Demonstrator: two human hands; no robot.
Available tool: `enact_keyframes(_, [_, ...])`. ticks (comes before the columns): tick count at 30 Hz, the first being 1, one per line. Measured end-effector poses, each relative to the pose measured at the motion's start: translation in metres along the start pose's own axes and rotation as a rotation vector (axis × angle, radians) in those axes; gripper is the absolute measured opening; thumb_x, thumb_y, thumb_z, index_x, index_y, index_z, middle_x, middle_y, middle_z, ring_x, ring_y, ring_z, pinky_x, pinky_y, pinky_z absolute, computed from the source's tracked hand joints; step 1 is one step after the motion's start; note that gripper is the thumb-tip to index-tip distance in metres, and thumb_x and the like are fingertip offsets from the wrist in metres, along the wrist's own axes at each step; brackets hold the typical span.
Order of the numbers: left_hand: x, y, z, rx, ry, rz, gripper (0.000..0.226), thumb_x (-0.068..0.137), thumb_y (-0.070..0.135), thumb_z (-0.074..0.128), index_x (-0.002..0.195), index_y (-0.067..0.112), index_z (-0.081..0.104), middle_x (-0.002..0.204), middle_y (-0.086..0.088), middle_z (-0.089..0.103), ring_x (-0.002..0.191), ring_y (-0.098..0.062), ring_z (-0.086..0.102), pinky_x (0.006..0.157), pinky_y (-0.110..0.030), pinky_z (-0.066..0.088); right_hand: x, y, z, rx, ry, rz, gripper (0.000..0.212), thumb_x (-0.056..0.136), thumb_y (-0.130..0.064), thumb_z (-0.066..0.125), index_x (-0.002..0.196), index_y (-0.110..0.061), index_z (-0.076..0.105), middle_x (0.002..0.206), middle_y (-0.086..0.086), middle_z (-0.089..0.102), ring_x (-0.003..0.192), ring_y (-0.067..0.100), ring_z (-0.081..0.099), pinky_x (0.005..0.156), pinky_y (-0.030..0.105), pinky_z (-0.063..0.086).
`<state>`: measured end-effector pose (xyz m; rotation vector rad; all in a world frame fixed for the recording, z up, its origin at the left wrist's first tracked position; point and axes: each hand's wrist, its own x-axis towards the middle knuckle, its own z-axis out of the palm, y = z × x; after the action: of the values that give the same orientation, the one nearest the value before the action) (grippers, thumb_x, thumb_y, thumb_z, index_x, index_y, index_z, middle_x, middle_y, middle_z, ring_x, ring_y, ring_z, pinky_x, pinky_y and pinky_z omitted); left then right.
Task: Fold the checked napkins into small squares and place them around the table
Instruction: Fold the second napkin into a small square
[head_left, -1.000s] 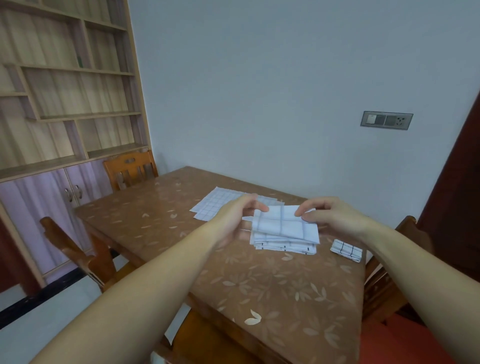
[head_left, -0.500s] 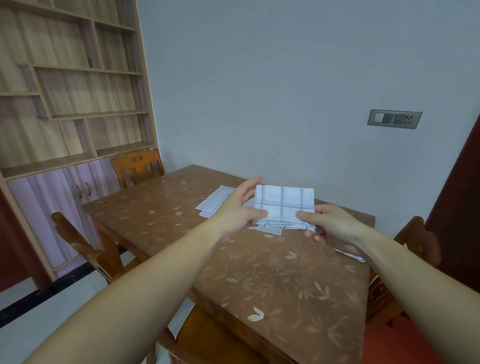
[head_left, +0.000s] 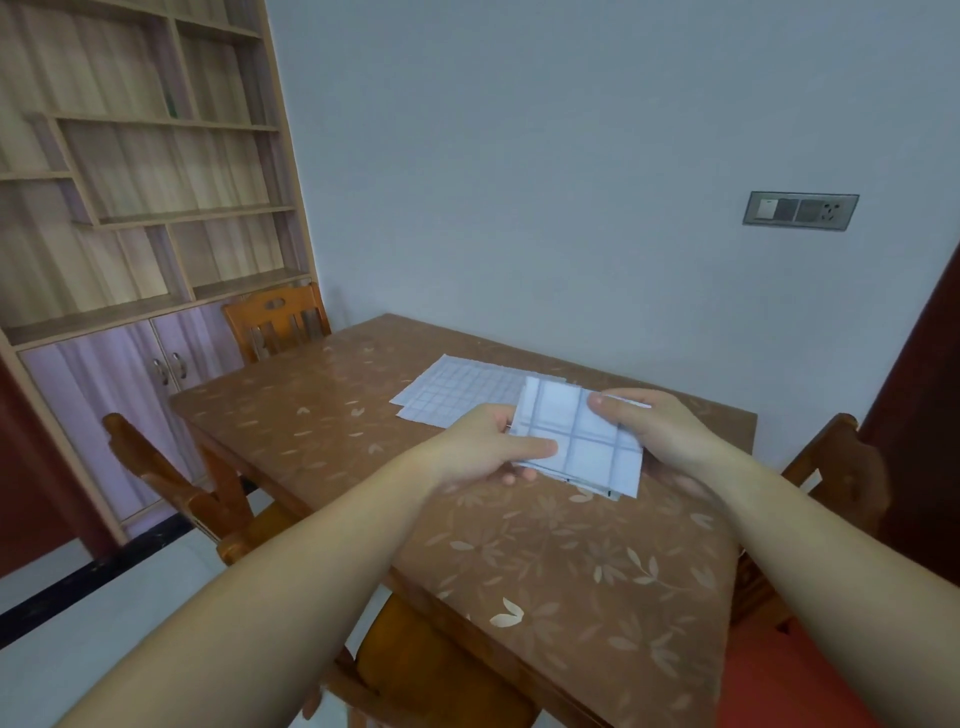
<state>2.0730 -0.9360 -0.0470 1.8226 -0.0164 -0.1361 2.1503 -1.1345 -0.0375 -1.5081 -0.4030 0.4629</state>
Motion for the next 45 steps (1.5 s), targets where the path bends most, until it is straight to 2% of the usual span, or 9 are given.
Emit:
enact_keyframes(7, [0.015,-0.023,-0.002,0.255,0.013,-0.096,0.027,0.083,0.046,0.070,0.105,0.032,0.067,0.088,0.011,0.074,0.080,-0.010,0.071,0.075,-0.029,0.058,0.015,0.024,-0.018,-0.223,0.055,-0.035,0.013,0.087,-0.016,0.072,0.088,-0.003,0.076,0.093,0.016,0.075,0.075,0.019,0.068,0.071,0.033,0.053])
enact_keyframes(11, [0.031,-0.033,0.012,-0.086,0.194,-0.140,0.050,0.077,0.059,0.068,0.113,0.024,0.070,0.104,0.002,0.075,0.098,-0.019,0.071,0.091,-0.040,0.055,0.025,0.042,-0.017,-0.281,-0.047,-0.015,0.012,0.087,-0.020,0.072,0.084,-0.010,0.077,0.082,0.005,0.075,0.072,0.014,0.066,0.065,0.028,0.049])
enact_keyframes(15, [0.039,-0.051,0.018,-0.027,0.401,-0.073,0.029,0.085,0.046,0.069,0.094,0.020,0.077,0.097,-0.002,0.075,0.094,-0.024,0.071,0.086,-0.047,0.057,0.033,0.065,-0.010,-0.196,-0.090,0.069,0.013,0.085,-0.019,0.074,0.093,-0.009,0.077,0.091,0.008,0.077,0.083,0.022,0.072,0.073,0.036,0.057])
enact_keyframes(20, [0.044,-0.082,-0.005,-0.062,0.550,-0.053,0.028,0.085,0.040,0.071,0.082,0.013,0.076,0.083,0.001,0.073,0.080,-0.018,0.068,0.072,-0.034,0.053,0.038,0.086,0.008,-0.130,-0.259,0.315,0.014,0.092,0.001,0.060,0.105,-0.001,0.067,0.063,-0.001,0.073,0.047,0.005,0.064,0.041,0.015,0.046])
enact_keyframes(23, [0.050,-0.104,-0.026,-0.152,0.521,-0.170,0.041,0.073,0.058,0.073,0.092,0.021,0.076,0.099,0.000,0.075,0.094,-0.021,0.070,0.086,-0.042,0.057,0.057,0.102,0.021,-0.143,-0.155,0.312,0.019,0.091,-0.003,0.064,0.109,-0.002,0.069,0.070,0.003,0.073,0.045,0.005,0.061,0.042,0.015,0.045])
enact_keyframes(26, [0.056,-0.129,-0.051,-0.222,0.224,-0.342,0.034,0.083,0.038,0.075,0.109,0.017,0.070,0.099,-0.009,0.076,0.084,-0.027,0.073,0.081,-0.046,0.060,0.079,0.124,0.039,-0.152,-0.011,0.303,0.023,0.087,-0.007,0.070,0.110,-0.009,0.073,0.087,0.008,0.074,0.055,0.009,0.062,0.051,0.021,0.049])
enact_keyframes(31, [0.072,-0.170,-0.083,-0.245,0.092,-0.381,0.010,0.091,0.007,0.066,0.100,0.004,0.066,0.063,-0.003,0.071,0.046,-0.007,0.063,0.043,-0.018,0.049,0.095,0.170,0.068,-0.062,0.212,0.394,0.020,0.089,-0.008,0.068,0.108,-0.007,0.073,0.095,0.018,0.074,0.057,0.015,0.060,0.047,0.021,0.048])
enact_keyframes(35, [0.084,-0.211,-0.091,-0.253,0.003,-0.529,0.017,0.089,-0.001,0.064,0.105,0.005,0.065,0.078,-0.009,0.070,0.065,-0.013,0.068,0.068,-0.027,0.058,0.098,0.211,0.077,-0.051,0.371,0.524,0.019,0.092,-0.006,0.061,0.109,-0.001,0.069,0.083,0.018,0.066,0.052,0.015,0.055,0.042,0.021,0.045])
enact_keyframes(45, [0.103,-0.300,-0.090,-0.058,0.202,-0.724,0.024,0.088,-0.001,0.066,0.110,0.002,0.059,0.084,-0.012,0.067,0.075,-0.019,0.068,0.075,-0.031,0.060,0.118,0.292,0.108,-0.086,0.527,0.728,0.028,0.086,0.001,0.066,0.110,-0.010,0.060,0.087,0.007,0.070,0.072,0.019,0.070,0.058,0.032,0.061])
